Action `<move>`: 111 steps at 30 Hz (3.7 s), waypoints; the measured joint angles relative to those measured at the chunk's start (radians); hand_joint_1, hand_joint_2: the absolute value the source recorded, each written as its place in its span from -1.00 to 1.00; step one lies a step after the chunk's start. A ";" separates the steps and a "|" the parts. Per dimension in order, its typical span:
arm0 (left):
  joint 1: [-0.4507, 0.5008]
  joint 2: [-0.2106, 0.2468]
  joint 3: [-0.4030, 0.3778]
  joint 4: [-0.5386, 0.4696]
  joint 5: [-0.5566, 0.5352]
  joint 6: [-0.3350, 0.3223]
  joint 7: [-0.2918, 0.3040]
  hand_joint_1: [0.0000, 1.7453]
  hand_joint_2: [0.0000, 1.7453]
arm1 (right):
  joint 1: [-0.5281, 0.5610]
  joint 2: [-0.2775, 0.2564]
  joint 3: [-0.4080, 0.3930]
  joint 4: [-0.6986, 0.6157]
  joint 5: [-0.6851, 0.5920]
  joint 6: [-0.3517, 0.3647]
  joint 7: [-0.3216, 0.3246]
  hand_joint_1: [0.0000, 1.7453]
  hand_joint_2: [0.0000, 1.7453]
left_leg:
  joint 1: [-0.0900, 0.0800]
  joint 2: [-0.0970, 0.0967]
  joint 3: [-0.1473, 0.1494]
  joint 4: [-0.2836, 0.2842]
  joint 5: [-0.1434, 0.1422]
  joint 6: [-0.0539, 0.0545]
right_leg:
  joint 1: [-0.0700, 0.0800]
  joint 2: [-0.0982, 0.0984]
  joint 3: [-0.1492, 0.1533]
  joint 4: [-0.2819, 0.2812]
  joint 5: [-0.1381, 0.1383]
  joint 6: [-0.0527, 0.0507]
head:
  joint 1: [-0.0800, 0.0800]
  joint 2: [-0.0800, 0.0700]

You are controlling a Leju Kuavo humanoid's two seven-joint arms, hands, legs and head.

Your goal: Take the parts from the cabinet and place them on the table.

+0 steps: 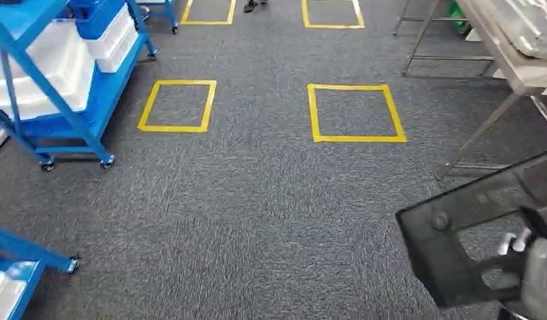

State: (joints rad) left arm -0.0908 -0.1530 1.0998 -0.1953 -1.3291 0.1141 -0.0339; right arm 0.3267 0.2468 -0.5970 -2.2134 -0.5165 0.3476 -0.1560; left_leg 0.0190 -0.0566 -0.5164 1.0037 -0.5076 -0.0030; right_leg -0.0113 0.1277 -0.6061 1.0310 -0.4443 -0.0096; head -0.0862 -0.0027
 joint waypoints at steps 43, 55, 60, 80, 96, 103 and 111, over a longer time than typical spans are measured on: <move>0.009 0.020 0.000 0.000 0.000 0.021 -0.048 -1.00 1.00 | -0.374 0.007 0.390 0.294 0.129 -0.060 -0.111 1.00 1.00 | -0.008 0.162 0.019 -0.030 0.015 0.003 | -0.015 -0.162 -0.033 0.026 0.022 0.056 | 0.001 0.000; -0.007 0.027 -0.022 0.000 -0.040 0.005 -0.041 -1.00 1.00 | -0.251 -0.004 0.350 0.238 0.326 -0.154 -0.200 1.00 1.00 | -0.007 0.078 -0.116 0.300 -0.138 -0.023 | -0.002 -0.074 -0.016 -0.013 0.014 -0.019 | 0.001 0.000; 0.000 0.040 -0.030 0.000 -0.051 0.006 -0.040 -1.00 1.00 | -0.248 -0.006 0.324 0.229 0.428 -0.205 -0.201 1.00 1.00 | -0.008 -0.013 0.001 0.006 0.012 0.012 | 0.005 0.000 -0.018 -0.003 0.015 -0.007 | 0.001 0.000; -0.004 0.043 -0.050 0.000 -0.056 0.005 -0.047 -1.00 1.00 | -0.170 -0.008 0.268 0.176 0.455 -0.224 -0.200 1.00 1.00 | -0.007 0.140 0.045 -0.009 -0.036 -0.030 | -0.008 -0.136 0.001 -0.013 -0.001 0.002 | 0.001 0.000; -0.002 0.043 -0.050 0.000 -0.051 0.002 -0.062 -1.00 1.00 | -0.277 -0.010 0.331 0.225 0.633 -0.311 -0.207 1.00 1.00 | -0.009 0.044 0.011 -0.033 0.027 0.023 | 0.001 -0.064 -0.042 0.034 -0.014 0.034 | 0.001 0.000; 0.001 0.040 -0.050 0.000 -0.050 0.000 -0.059 -1.00 1.00 | -0.294 -0.010 0.351 0.238 0.665 -0.315 -0.206 1.00 1.00 | -0.018 0.140 0.013 -0.028 0.016 0.022 | -0.008 -0.130 -0.074 0.128 -0.028 0.059 | 0.001 0.000; -0.008 0.037 -0.054 0.000 -0.056 -0.006 -0.054 -1.00 1.00 | -0.267 -0.017 0.349 0.241 0.652 -0.329 -0.219 1.00 1.00 | -0.015 0.119 0.015 0.016 -0.037 -0.017 | -0.002 -0.125 -0.001 -0.017 0.004 -0.002 | 0.001 0.000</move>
State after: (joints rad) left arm -0.0984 -0.1164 1.0460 -0.1957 -1.3848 0.1076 -0.0881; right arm 0.0594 0.2300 -0.2483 -1.9726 0.1358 0.0183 -0.3750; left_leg 0.0041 0.0627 -0.5014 1.0194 -0.5449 -0.0202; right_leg -0.0137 0.0025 -0.6072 1.0139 -0.4403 -0.0117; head -0.0854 -0.0027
